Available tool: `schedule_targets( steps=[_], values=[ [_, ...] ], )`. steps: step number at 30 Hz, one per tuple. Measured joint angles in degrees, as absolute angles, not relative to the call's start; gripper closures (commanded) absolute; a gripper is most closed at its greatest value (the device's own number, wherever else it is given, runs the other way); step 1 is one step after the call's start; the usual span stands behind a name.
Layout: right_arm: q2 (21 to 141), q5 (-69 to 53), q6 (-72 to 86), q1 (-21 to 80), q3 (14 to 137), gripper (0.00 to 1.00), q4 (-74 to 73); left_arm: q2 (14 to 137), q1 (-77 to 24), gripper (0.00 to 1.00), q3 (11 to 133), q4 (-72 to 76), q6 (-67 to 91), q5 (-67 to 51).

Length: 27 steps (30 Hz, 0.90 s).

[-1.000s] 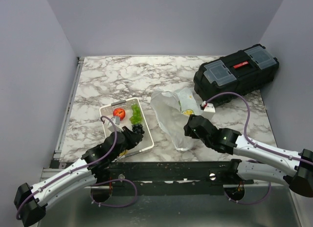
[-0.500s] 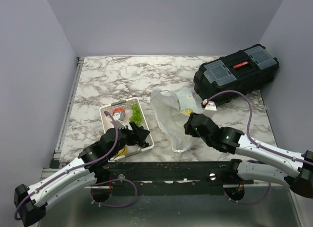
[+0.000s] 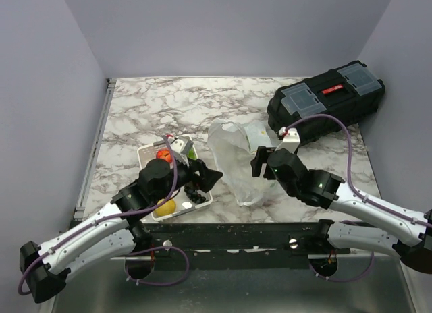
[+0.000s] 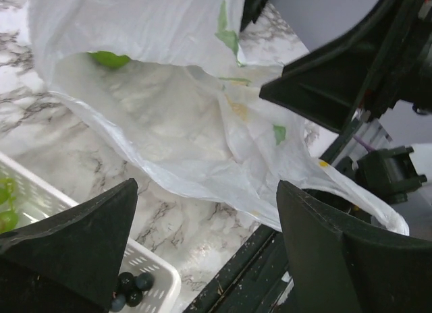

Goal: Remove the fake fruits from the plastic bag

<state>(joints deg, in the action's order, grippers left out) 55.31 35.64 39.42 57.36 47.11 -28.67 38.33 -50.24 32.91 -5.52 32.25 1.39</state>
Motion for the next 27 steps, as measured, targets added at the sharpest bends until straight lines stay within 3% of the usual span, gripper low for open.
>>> schedule_targets(
  steps=[5, 10, 27],
  values=[
    [56.62, 38.83, 33.61, 57.36, 49.67, 0.14, -27.83, 43.64, -50.19, 0.17, 33.21, -1.23, 29.78, -4.73],
    [61.39, 42.89, 28.36, 57.36, 52.69, 0.04, -26.48, 50.43, -49.91, 0.17, 35.48, 0.19, 27.18, -7.42],
    [74.0, 43.72, 17.74, 57.36, 53.39, 0.1, -19.75, 49.87, -47.48, 0.17, 35.07, 4.67, 26.17, -9.98]
  ],
)
